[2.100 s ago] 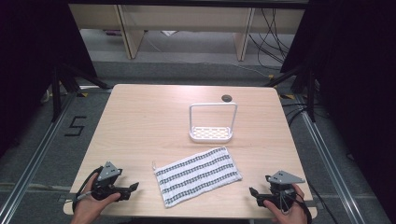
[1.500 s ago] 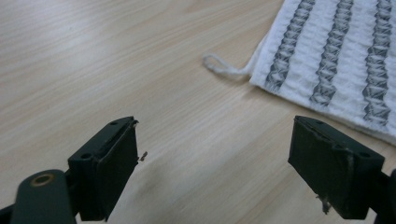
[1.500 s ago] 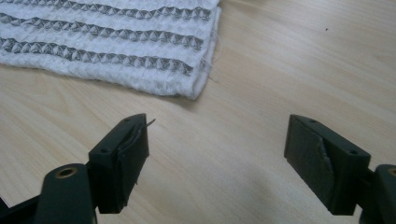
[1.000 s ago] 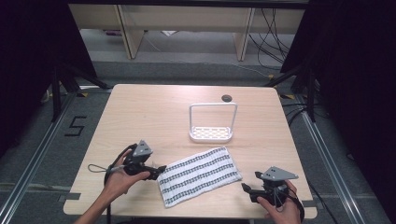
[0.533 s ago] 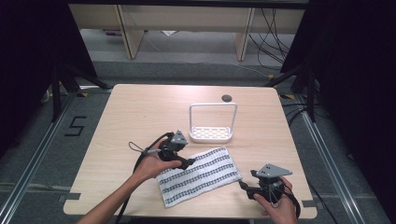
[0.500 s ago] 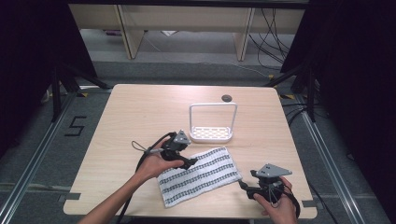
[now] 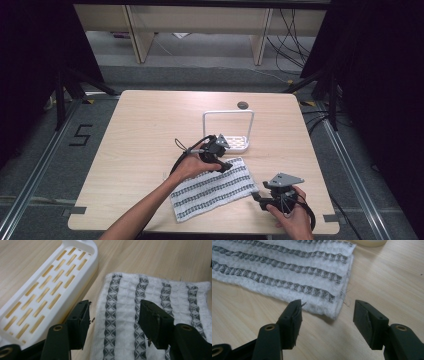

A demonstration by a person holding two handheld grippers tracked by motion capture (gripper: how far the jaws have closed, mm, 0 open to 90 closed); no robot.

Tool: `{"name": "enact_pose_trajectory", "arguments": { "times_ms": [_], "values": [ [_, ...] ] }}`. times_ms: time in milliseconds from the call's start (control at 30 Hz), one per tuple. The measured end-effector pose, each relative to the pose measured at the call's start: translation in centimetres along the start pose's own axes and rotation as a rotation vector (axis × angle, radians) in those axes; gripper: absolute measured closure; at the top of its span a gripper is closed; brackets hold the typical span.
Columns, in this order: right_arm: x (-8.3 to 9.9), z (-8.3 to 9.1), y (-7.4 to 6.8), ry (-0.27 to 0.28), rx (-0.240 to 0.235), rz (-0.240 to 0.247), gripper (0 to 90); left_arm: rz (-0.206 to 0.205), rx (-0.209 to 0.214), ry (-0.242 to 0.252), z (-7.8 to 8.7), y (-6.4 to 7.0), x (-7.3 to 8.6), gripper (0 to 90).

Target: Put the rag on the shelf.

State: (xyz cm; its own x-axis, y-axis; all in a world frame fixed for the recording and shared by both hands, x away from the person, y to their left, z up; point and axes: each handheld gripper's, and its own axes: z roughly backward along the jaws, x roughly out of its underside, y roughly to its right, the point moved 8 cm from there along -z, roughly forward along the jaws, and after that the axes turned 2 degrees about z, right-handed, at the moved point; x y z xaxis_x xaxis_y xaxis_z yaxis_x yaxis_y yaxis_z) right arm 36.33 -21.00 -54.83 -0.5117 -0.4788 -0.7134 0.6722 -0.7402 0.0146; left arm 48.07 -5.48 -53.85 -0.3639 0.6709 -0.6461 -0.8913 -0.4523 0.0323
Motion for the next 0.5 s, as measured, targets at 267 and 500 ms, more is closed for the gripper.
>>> {"name": "enact_pose_trajectory", "arguments": {
  "times_ms": [267,500],
  "values": [
    [-0.2,-0.9,0.2,-0.017,0.000,-0.007,42.4,0.013,0.017,0.012,-1.9,0.0,-0.6,43.9],
    [-0.4,-1.5,0.2,-0.025,-0.005,-0.011,43.9,0.046,0.042,0.032,-3.1,0.0,-1.4,44.3]
  ]
}}
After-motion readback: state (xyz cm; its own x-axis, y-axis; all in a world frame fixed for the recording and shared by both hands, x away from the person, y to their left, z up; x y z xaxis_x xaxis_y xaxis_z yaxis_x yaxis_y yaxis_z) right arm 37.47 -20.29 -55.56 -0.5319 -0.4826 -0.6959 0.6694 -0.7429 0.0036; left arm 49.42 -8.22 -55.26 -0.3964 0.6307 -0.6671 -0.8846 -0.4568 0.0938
